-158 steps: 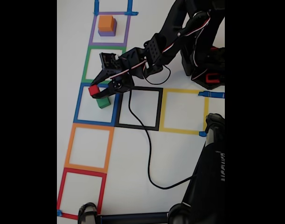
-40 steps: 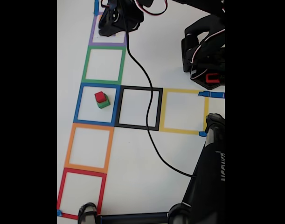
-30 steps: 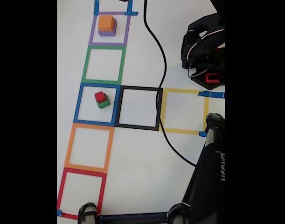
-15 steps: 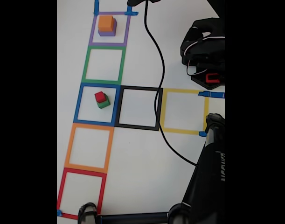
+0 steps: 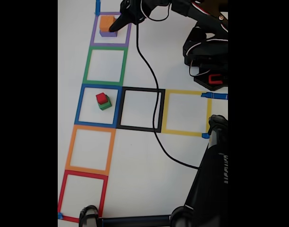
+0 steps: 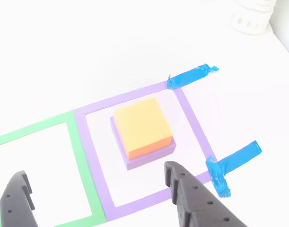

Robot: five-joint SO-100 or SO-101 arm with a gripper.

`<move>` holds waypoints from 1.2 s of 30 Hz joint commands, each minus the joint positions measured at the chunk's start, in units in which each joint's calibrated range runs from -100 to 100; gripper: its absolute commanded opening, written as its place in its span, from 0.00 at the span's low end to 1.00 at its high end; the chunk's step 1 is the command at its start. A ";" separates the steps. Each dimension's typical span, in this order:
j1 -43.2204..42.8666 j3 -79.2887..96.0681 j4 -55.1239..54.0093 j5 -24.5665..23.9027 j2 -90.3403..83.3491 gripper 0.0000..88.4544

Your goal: Tower of hanoi

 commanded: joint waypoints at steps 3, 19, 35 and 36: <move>1.75 10.44 -29.35 0.00 7.03 0.42; 5.97 22.17 -63.60 0.00 18.81 0.54; 10.67 18.71 -85.54 0.00 40.94 0.60; 10.57 18.53 -87.24 0.00 42.47 0.60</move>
